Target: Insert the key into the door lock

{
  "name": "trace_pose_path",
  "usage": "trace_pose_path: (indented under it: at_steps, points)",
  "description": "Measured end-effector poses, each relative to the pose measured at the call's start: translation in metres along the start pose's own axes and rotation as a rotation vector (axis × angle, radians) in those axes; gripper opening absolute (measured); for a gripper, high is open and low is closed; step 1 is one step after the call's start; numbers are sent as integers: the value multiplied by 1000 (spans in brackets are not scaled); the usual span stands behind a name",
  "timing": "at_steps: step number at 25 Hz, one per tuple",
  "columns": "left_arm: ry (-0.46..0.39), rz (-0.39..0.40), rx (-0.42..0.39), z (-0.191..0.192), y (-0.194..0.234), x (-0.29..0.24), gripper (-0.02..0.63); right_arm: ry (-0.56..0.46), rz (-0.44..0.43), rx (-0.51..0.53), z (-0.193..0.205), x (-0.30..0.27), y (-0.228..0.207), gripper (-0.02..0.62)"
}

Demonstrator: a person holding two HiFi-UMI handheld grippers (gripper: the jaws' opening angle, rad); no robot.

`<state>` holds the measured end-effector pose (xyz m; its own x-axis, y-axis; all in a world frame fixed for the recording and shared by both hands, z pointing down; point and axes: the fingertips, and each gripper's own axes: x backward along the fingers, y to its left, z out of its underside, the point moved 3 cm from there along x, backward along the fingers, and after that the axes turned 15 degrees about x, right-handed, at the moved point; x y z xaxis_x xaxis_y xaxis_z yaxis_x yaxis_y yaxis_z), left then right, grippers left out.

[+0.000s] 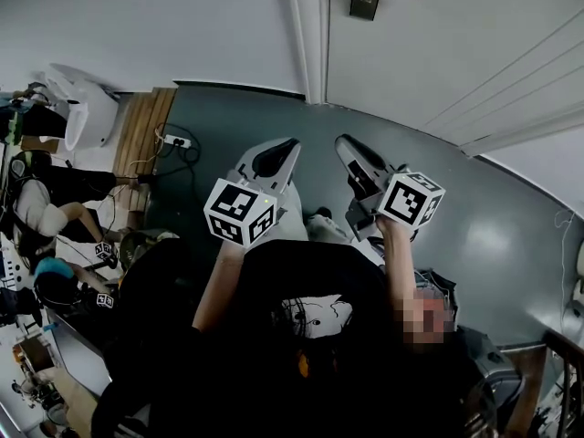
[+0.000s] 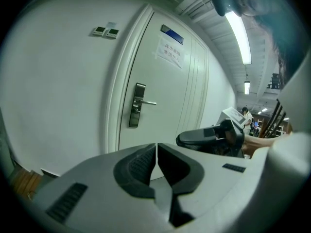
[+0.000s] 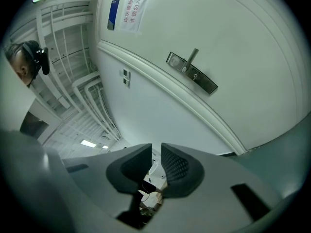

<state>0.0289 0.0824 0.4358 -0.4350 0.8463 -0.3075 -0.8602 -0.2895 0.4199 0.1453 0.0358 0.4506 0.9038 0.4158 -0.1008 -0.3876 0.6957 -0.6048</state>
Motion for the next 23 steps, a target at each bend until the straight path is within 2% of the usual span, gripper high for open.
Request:
trace_pose_path:
  at_steps: [11, 14, 19, 23]
  points:
    - [34, 39, 2, 6, 9, -2, 15, 7, 42, 55, 3, 6, -9, 46]
    - [52, 55, 2, 11, 7, -9, 15, 14, 73, 77, 4, 17, -21, 42]
    - [74, 75, 2, 15, 29, -4, 15, 20, 127, 126, 11, 10, -26, 34]
    - [79, 74, -1, 14, 6, -17, 15, 5, 155, 141, -8, 41, -43, 32]
